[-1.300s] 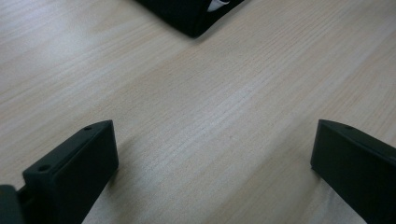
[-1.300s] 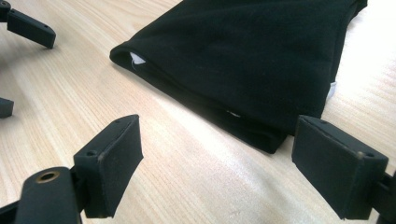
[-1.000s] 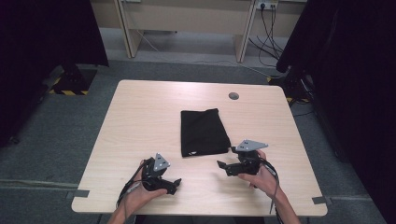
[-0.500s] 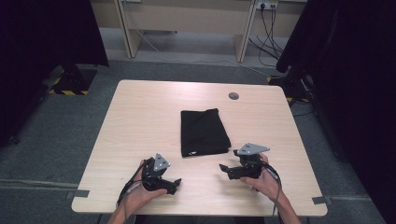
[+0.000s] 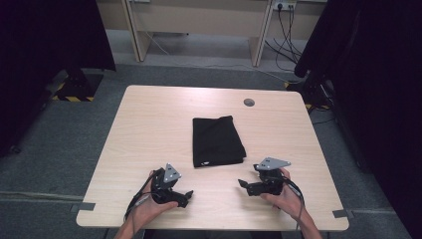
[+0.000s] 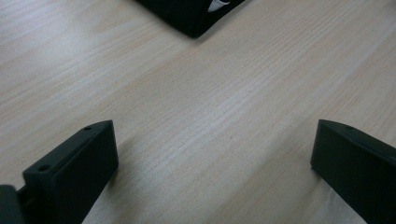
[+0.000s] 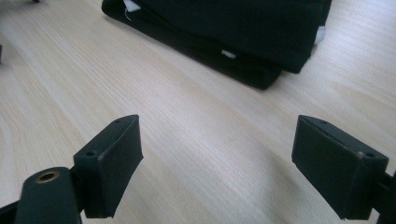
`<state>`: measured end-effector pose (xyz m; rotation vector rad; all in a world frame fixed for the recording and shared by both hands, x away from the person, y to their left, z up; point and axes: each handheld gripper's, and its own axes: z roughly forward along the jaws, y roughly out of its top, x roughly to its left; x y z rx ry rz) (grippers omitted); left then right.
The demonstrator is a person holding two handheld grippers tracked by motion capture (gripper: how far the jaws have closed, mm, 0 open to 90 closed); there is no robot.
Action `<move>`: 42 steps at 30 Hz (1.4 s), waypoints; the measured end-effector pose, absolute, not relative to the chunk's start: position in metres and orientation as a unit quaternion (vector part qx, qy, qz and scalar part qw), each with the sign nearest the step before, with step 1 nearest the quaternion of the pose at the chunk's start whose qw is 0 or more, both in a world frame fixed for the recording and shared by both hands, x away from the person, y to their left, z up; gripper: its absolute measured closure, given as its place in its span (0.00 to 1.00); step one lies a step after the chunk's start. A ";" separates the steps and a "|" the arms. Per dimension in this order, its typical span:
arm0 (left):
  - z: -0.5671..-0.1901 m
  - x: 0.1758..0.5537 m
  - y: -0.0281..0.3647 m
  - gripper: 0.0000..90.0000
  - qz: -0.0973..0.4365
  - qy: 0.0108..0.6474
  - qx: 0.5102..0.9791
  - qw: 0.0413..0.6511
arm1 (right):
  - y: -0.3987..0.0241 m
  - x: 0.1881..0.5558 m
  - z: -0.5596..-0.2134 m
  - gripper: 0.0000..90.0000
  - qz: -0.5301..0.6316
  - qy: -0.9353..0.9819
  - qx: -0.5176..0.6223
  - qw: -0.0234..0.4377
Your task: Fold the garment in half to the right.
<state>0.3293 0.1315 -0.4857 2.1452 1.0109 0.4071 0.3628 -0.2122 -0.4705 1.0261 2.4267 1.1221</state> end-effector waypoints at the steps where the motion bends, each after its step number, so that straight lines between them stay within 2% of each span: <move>1: -0.486 0.329 0.131 0.00 0.158 0.392 0.832 0.360 | -0.214 0.362 -0.472 0.19 0.385 0.840 0.356 0.138; 42: -0.486 0.329 0.131 0.00 0.158 0.392 0.832 0.359 | -0.257 0.327 -0.479 0.15 0.353 0.847 0.367 0.153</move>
